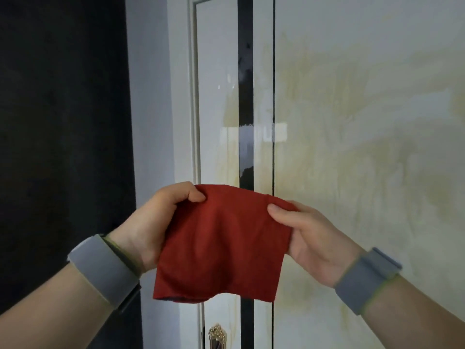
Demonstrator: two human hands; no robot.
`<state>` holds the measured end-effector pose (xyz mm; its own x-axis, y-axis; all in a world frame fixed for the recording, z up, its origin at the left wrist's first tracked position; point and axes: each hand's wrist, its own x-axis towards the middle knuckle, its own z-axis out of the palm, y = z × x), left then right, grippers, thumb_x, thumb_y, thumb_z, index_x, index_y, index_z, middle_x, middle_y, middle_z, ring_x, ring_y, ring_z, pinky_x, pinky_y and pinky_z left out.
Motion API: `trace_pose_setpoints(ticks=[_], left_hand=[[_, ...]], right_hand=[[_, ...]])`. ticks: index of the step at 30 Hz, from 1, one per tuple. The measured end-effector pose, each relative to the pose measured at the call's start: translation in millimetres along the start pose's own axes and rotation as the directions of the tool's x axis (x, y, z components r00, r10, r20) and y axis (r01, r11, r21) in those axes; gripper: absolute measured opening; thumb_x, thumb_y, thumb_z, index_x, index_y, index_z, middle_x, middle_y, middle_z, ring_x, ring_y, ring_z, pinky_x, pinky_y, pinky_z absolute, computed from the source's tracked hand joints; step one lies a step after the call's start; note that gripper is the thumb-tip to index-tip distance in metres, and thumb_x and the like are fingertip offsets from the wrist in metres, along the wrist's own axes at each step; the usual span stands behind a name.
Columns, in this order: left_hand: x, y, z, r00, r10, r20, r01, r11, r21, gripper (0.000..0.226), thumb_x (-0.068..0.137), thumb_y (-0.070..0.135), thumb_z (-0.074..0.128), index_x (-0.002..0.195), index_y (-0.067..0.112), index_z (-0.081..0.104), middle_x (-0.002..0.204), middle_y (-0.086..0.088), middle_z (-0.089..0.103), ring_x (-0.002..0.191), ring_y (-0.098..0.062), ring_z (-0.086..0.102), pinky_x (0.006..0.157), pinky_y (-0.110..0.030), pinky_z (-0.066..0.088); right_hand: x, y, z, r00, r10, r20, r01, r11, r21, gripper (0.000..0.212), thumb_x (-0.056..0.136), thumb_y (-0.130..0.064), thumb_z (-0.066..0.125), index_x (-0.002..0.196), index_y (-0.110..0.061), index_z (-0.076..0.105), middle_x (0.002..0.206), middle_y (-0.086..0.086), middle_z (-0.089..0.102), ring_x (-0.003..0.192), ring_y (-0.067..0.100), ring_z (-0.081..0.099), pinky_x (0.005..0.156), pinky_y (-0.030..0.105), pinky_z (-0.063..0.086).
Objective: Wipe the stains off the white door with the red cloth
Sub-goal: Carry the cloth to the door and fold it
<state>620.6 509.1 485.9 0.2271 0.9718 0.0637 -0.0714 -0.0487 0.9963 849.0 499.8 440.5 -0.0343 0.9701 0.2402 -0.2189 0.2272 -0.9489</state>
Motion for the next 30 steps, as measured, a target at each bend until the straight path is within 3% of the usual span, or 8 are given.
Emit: trace_pose_setpoints(ticks=[2,6,10,14,17,21,25,30], left_hand=[[17.7,3.9,-2.7,0.999,0.047,-0.015,-0.044,0.987,0.154,0.026,0.087,0.011,0.065,0.109,-0.001,0.074,0.075,-0.016,0.077,0.061,-0.025,0.074,0.060,-0.024,0.058],[42.6,18.9,-20.6,0.975,0.111,0.191,-0.162,0.949,0.272,0.028,0.101,0.009,0.056,0.123,0.004,0.072,0.112,-0.014,0.077,0.098,-0.025,0.076,0.086,-0.034,0.061],[62.9,44.9,-38.1,0.864,0.019,0.504,-0.210,0.922,0.325,0.034,0.104,0.018,0.056,0.134,0.008,0.066,0.136,-0.022,0.066,0.129,-0.039,0.061,0.107,-0.043,0.053],[96.4,66.6,-43.1,0.902,0.273,0.333,-0.396,0.830,0.393,0.029,0.100,0.022,0.059,0.122,0.005,0.065,0.115,-0.019,0.074,0.107,-0.034,0.073,0.093,-0.044,0.062],[120.5,82.9,-47.5,0.873,0.392,0.290,-0.466,0.846,0.258,0.033,0.095,0.026,0.061,0.118,0.002,0.065,0.108,-0.018,0.076,0.102,-0.031,0.075,0.089,-0.039,0.063],[150.5,107.3,-57.9,0.828,0.486,0.281,-0.561,0.735,0.381,0.033,0.089,0.031,0.068,0.110,0.007,0.075,0.105,-0.009,0.080,0.102,-0.025,0.076,0.089,-0.035,0.063],[174.8,129.2,-60.7,0.800,0.572,0.182,-0.573,0.638,0.514,0.018,0.085,0.038,0.078,0.091,0.021,0.084,0.068,0.011,0.072,0.057,0.000,0.060,0.061,-0.023,0.054],[199.5,152.5,-54.8,0.785,0.607,0.126,-0.584,0.657,0.476,0.013,0.095,0.032,0.073,0.097,0.020,0.078,0.052,-0.003,0.060,0.038,-0.009,0.047,0.037,-0.021,0.034]], right_hand=[[10.1,-15.8,-8.8,0.999,-0.041,-0.033,0.039,0.997,-0.062,0.034,0.093,-0.016,0.068,0.125,-0.006,0.065,0.114,0.009,0.077,0.108,0.024,0.073,0.098,0.044,0.056],[33.7,-51.0,-21.3,0.981,-0.157,-0.115,0.125,0.962,-0.243,0.024,0.092,-0.017,0.073,0.114,-0.008,0.069,0.103,0.008,0.079,0.098,0.022,0.076,0.091,0.039,0.059],[54.3,-85.2,-20.5,0.958,-0.279,-0.067,0.229,0.884,-0.406,0.015,0.094,-0.018,0.072,0.108,-0.012,0.072,0.099,0.007,0.079,0.093,0.021,0.076,0.084,0.034,0.058],[82.1,-105.2,-10.9,0.913,-0.399,-0.088,0.301,0.803,-0.515,0.008,0.092,-0.018,0.074,0.097,-0.012,0.075,0.085,0.001,0.079,0.079,0.013,0.075,0.067,0.024,0.054],[102.1,-121.4,-1.4,0.845,-0.514,-0.149,0.357,0.748,-0.559,0.008,0.086,-0.016,0.079,0.085,-0.009,0.075,0.065,-0.006,0.072,0.054,-0.001,0.064,0.049,0.012,0.045],[127.5,-150.8,10.4,0.764,-0.615,-0.194,0.366,0.661,-0.655,0.017,0.078,-0.013,0.086,0.083,-0.001,0.074,0.071,0.000,0.068,0.045,-0.006,0.056,0.041,0.006,0.036],[144.0,-171.2,19.0,0.776,-0.593,-0.215,0.246,0.598,-0.763,0.021,0.078,-0.014,0.086,0.083,0.002,0.074,0.069,-0.001,0.062,0.053,0.003,0.051,0.043,0.009,0.036],[159.7,-196.7,30.4,0.822,-0.482,-0.302,0.095,0.640,-0.762,0.026,0.085,-0.012,0.078,0.065,-0.007,0.062,0.050,0.004,0.051,0.042,0.014,0.038,0.041,0.022,0.026]])
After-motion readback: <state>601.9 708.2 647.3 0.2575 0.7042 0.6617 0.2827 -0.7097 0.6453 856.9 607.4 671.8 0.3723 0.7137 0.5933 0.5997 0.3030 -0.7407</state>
